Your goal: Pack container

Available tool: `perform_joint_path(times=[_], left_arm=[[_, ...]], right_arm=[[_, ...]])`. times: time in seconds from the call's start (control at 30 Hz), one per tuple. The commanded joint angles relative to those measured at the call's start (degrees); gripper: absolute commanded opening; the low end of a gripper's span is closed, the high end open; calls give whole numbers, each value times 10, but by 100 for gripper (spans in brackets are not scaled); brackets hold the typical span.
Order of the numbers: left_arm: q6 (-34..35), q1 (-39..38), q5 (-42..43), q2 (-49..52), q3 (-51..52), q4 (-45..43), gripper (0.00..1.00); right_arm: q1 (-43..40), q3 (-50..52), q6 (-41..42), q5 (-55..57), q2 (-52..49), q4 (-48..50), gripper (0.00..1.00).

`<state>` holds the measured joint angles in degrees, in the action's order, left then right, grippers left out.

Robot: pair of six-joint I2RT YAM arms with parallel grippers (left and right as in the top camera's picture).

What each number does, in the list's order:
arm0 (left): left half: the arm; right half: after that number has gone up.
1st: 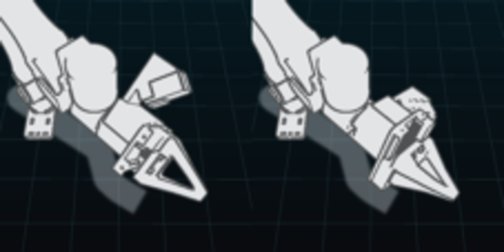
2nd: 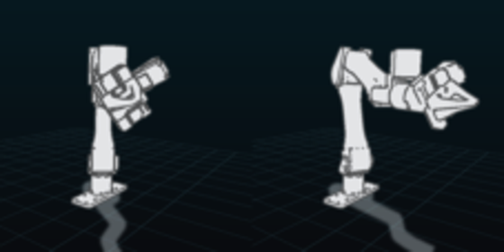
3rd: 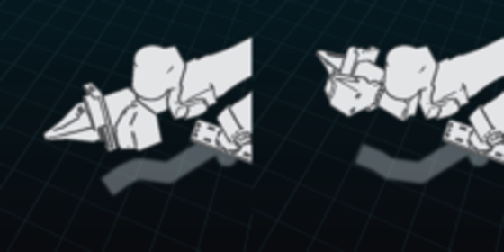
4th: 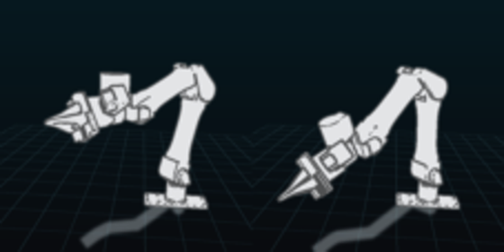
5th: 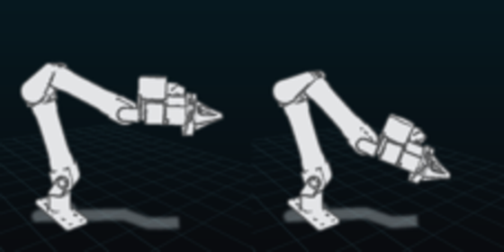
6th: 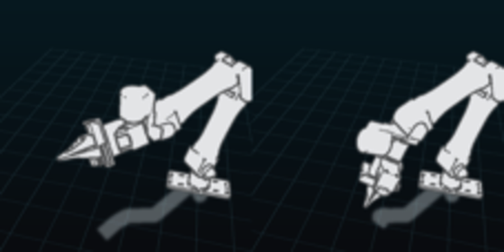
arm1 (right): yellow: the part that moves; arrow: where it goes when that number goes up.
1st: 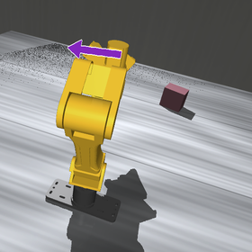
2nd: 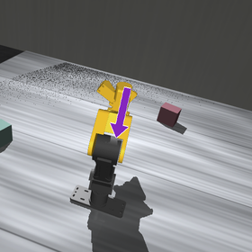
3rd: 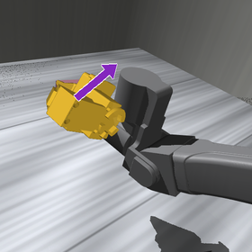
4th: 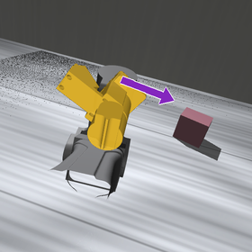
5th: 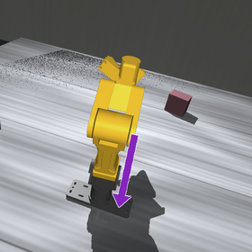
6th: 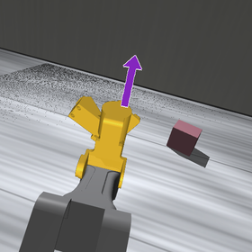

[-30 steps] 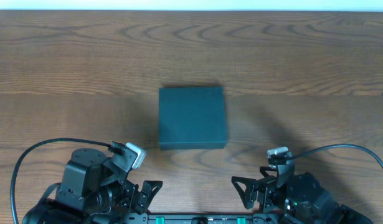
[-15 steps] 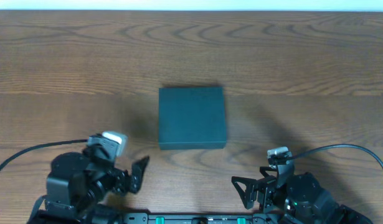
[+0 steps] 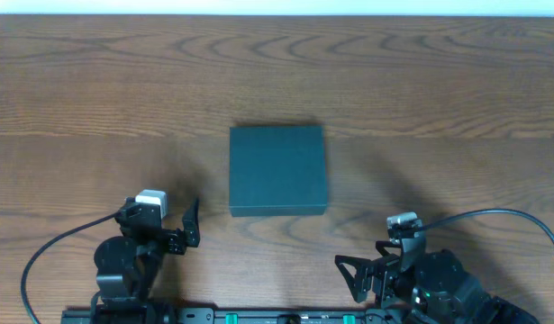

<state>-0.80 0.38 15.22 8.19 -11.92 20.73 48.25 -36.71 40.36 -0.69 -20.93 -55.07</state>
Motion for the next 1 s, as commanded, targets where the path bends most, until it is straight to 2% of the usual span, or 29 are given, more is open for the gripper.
perform_joint_path(times=[0.0,0.17,0.97], left_arm=[[25,4,-4,-17,37,-34,95],[56,4,-5,-42,81,-88,95],[55,3,-6,-80,81,-87,95]], right_arm=[[5,-8,3,-2,3,-1,99],[5,-8,3,-2,3,-1,99],[5,-8,3,-2,3,-1,99]])
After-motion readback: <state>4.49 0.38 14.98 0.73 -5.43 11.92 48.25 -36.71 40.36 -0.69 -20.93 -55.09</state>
